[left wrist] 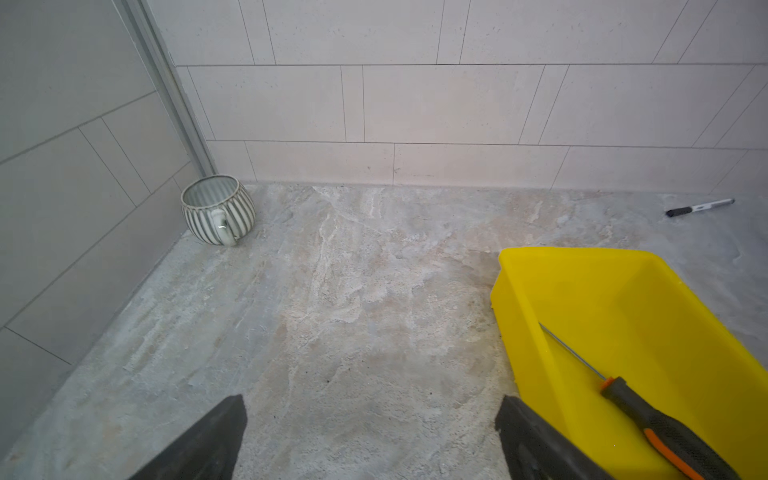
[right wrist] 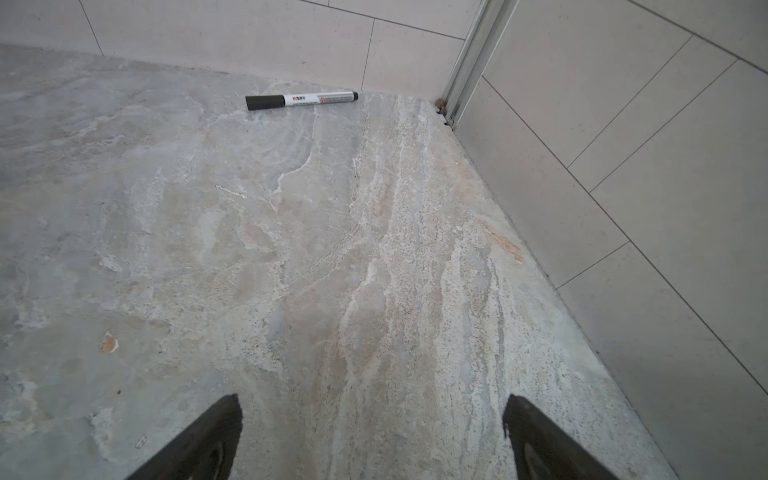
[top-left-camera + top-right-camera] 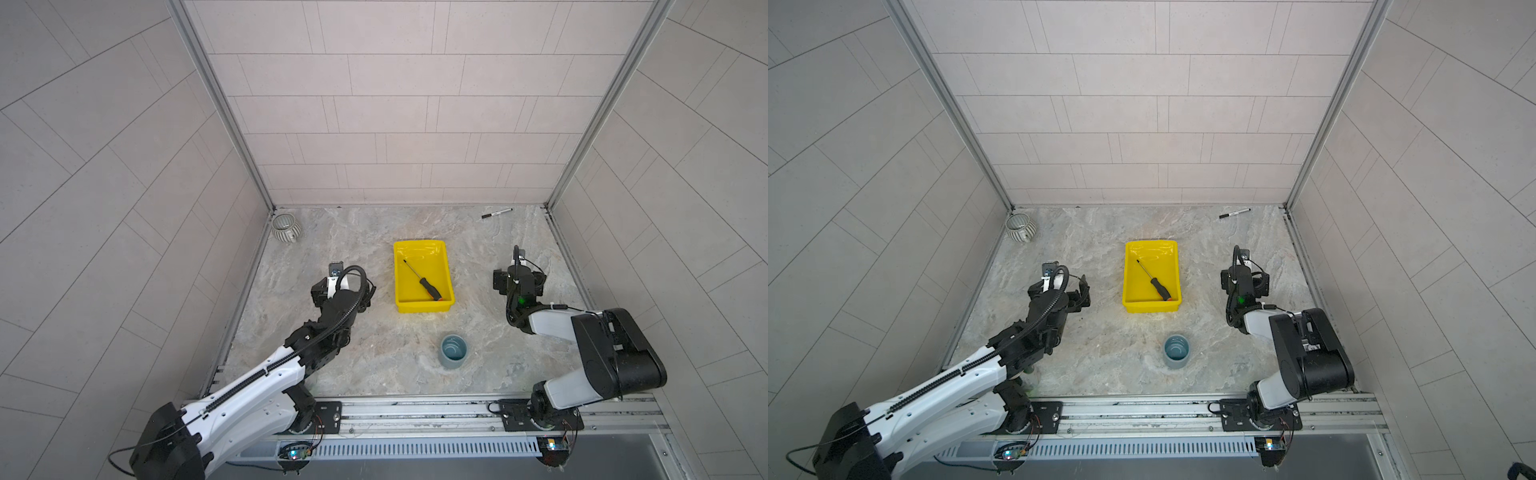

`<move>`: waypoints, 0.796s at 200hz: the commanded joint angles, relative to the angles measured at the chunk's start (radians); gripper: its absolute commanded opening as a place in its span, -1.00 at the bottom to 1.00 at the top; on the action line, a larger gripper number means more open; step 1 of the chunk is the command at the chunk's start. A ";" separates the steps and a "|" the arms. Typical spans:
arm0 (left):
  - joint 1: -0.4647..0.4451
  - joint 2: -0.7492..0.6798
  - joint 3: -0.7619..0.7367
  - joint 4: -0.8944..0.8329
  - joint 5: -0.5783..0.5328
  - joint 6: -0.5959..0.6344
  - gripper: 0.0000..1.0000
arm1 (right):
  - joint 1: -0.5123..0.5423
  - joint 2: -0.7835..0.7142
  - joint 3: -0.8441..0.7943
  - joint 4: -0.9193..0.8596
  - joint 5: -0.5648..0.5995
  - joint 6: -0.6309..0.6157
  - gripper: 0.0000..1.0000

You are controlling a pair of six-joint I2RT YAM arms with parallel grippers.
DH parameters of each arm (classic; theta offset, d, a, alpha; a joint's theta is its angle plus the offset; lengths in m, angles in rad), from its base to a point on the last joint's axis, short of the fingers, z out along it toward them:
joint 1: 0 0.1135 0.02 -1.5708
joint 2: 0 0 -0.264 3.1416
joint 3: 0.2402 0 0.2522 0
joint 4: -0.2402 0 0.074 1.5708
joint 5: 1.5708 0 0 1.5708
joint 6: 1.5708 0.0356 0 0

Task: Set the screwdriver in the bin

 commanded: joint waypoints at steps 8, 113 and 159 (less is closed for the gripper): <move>0.136 0.080 0.036 0.082 -0.022 0.153 1.00 | -0.001 0.047 -0.071 0.228 0.023 -0.031 0.99; 0.424 0.524 0.072 0.444 0.075 0.344 1.00 | 0.015 0.082 -0.107 0.365 0.033 -0.069 0.99; 0.563 0.601 -0.124 0.830 0.240 0.260 1.00 | 0.013 0.083 -0.107 0.365 0.033 -0.068 0.99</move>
